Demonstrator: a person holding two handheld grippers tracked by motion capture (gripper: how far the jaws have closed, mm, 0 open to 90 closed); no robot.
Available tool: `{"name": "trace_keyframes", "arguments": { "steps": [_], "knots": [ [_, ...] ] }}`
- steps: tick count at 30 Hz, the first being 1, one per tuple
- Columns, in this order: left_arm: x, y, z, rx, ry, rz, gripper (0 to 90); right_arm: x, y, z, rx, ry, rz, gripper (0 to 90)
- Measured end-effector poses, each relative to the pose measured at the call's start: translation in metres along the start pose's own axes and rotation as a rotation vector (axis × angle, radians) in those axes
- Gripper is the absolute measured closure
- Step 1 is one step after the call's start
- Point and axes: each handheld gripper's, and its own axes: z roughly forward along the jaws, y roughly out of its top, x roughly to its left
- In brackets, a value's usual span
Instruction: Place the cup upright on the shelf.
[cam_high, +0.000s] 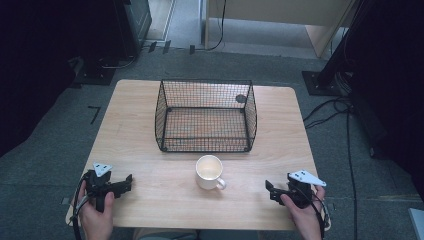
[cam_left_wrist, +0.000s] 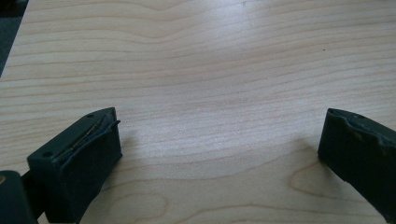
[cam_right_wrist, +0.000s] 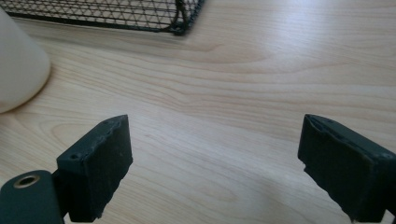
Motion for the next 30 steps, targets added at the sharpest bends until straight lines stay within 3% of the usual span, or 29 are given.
{"name": "trace_keyframes", "arguments": {
  "steps": [11, 16, 24, 27, 30],
  "knots": [
    [0.000, 0.000, 0.000, 0.000, 0.000, -0.001, 0.0, 0.026, 0.006, 0.000, -0.017, 0.038, -0.055, 12.5],
    [0.000, 0.000, 0.000, 0.000, 0.000, 0.000, 0.0, 0.039, 0.009, -0.002, -0.028, 0.083, -0.083, 12.8],
    [0.000, 0.000, 0.000, 0.000, 0.000, -0.001, 0.0, 0.051, 0.012, -0.001, -0.041, 0.138, -0.087, 13.8],
    [0.000, 0.000, 0.000, 0.000, 0.000, -0.001, 0.0, 0.058, 0.013, -0.001, -0.057, 0.177, -0.102, 21.0],
    [0.000, 0.000, 0.000, 0.000, 0.000, 0.000, 0.0, 0.063, 0.014, -0.001, -0.066, 0.204, -0.093, 21.7]
  ]
}}
